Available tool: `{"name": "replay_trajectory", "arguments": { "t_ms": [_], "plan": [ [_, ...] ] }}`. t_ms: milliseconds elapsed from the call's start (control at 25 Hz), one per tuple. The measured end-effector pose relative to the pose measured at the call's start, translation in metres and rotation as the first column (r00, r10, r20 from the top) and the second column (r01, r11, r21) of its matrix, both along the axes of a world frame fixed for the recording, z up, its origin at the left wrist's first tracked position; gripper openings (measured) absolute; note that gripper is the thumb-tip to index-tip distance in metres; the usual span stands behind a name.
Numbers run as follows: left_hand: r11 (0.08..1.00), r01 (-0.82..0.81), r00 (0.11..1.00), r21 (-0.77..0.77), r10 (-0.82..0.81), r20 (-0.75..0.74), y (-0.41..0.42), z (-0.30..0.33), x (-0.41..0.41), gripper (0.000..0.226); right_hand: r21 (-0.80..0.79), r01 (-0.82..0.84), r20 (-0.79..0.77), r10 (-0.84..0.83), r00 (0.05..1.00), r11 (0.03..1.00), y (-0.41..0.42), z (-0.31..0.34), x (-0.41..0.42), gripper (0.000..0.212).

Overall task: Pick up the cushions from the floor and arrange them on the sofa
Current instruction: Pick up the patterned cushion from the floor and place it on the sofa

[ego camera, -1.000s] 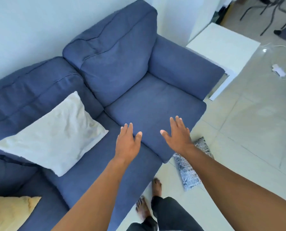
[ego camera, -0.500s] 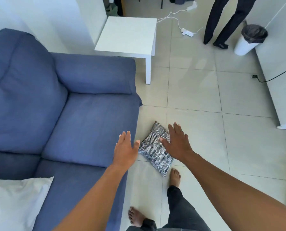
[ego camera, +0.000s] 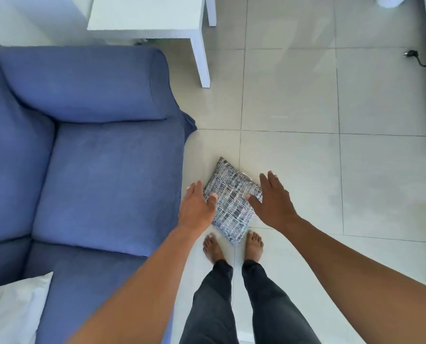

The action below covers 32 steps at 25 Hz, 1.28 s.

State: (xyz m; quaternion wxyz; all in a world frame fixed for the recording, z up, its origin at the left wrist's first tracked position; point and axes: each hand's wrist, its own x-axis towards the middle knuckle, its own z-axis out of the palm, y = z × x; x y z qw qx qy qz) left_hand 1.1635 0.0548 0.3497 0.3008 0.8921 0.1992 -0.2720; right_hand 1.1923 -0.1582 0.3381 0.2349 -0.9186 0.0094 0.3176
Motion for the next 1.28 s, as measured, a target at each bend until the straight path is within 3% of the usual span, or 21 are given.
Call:
{"name": "replay_trajectory", "arguments": {
  "t_ms": [320, 440, 600, 680, 760, 960, 1120, 1280],
  "plan": [
    [0.999, 0.027, 0.990, 0.033, -0.022, -0.142, 0.013, -0.166, 0.066, 0.070, 0.092, 0.246, -0.157, -0.230, 0.960, 0.965, 0.007, -0.169, 0.037, 0.082],
    [0.999, 0.023, 0.980, 0.042, -0.014, -0.197, 0.017, -0.256, 0.085, 0.070, 0.057, 0.329, -0.177, -0.315, 0.933, 0.943, 0.016, -0.272, 0.038, 0.097],
    [0.999, 0.013, 0.967, 0.047, -0.001, -0.253, 0.024, -0.380, 0.101, 0.073, 0.016, 0.382, -0.276, -0.363, 0.890, 0.924, 0.020, -0.399, 0.031, 0.086],
    [1.000, 0.009, 0.967, 0.025, -0.003, -0.253, 0.029, -0.401, 0.106, 0.063, 0.002, 0.413, -0.259, -0.398, 0.880, 0.911, 0.021, -0.423, 0.027, 0.091],
    [0.999, -0.030, 0.965, 0.025, 0.035, -0.259, 0.033, -0.466, 0.105, 0.056, -0.051, 0.488, -0.286, -0.481, 0.829, 0.871, 0.020, -0.488, 0.016, 0.099],
    [0.992, -0.123, 0.958, -0.029, 0.111, -0.265, 0.049, -0.524, 0.103, 0.059, -0.041, 0.772, -0.311, -0.742, 0.594, 0.635, 0.010, -0.535, 0.000, 0.116],
    [0.945, -0.307, 0.908, -0.110, 0.256, -0.333, 0.047, -0.552, 0.089, 0.053, 0.090, 0.801, -0.294, -0.752, 0.589, 0.592, 0.001, -0.557, 0.008, 0.128],
    [0.814, -0.559, 0.788, -0.159, 0.462, -0.408, 0.047, -0.550, 0.067, 0.065, 0.164, 0.834, -0.328, -0.768, 0.549, 0.527, -0.009, -0.548, 0.039, 0.115]
  ]
}}
